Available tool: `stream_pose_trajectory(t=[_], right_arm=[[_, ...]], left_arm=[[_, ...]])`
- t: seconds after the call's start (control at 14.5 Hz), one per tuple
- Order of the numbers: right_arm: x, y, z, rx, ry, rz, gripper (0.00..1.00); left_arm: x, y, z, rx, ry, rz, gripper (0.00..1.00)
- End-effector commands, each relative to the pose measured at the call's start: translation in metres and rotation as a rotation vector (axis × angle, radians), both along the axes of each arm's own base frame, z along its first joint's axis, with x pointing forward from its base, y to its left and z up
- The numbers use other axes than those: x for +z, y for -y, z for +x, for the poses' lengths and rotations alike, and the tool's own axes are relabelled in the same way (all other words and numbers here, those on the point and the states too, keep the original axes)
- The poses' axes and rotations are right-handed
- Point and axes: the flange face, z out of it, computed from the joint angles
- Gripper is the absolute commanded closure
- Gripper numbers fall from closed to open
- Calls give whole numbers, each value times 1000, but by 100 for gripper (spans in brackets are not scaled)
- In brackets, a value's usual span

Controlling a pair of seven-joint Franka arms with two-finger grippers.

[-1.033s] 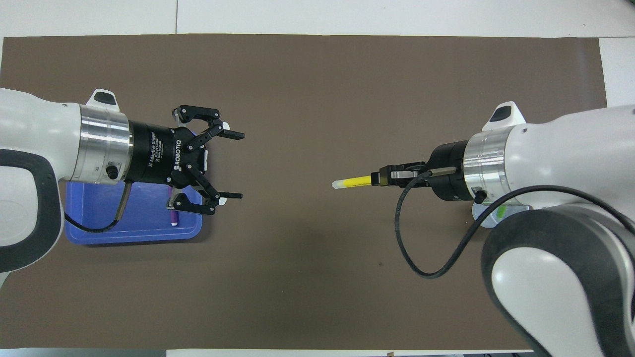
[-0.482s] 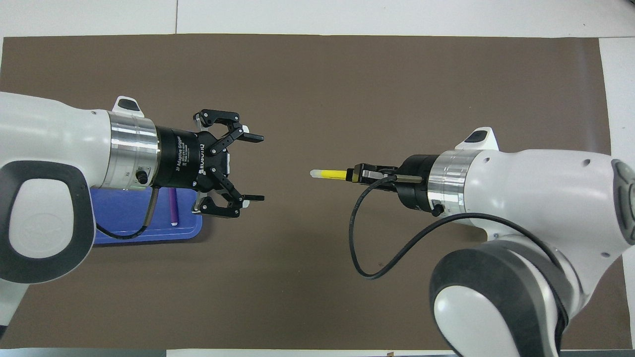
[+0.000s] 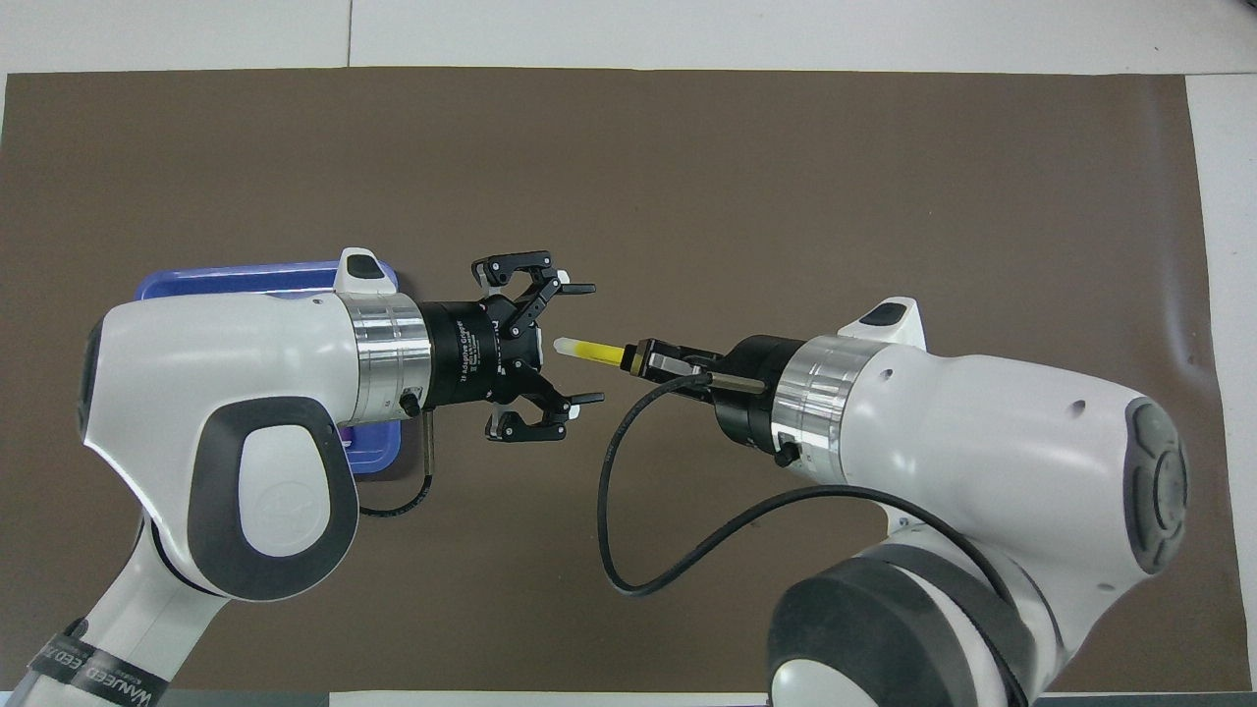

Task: Right arm passes pens to left for tray arrangement
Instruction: 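Close the left gripper on the highlighter while the right gripper releases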

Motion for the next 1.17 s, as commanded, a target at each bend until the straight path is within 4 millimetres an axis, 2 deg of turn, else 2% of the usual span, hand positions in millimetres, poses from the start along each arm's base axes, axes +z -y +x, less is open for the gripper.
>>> stream_pose_trajectory(t=[0.0, 0.21, 0.55, 0.96, 1.1], right_arm=[[-4, 7, -4, -15, 1, 10, 100], [-5, 8, -4, -6, 8, 6, 100], [-5, 10, -3, -1, 13, 2, 100], [-5, 11, -2, -1, 14, 2, 100], [-5, 11, -2, -1, 12, 2, 100]], left_arm=[[-8, 0, -3, -11, 20, -11, 0], [-9, -7, -2, -54, 6, -18, 1], [-10, -11, -1, -58, 10, -16, 19], [-11, -9, -4, -62, 14, -13, 52], [-11, -10, -3, -61, 14, -13, 71]])
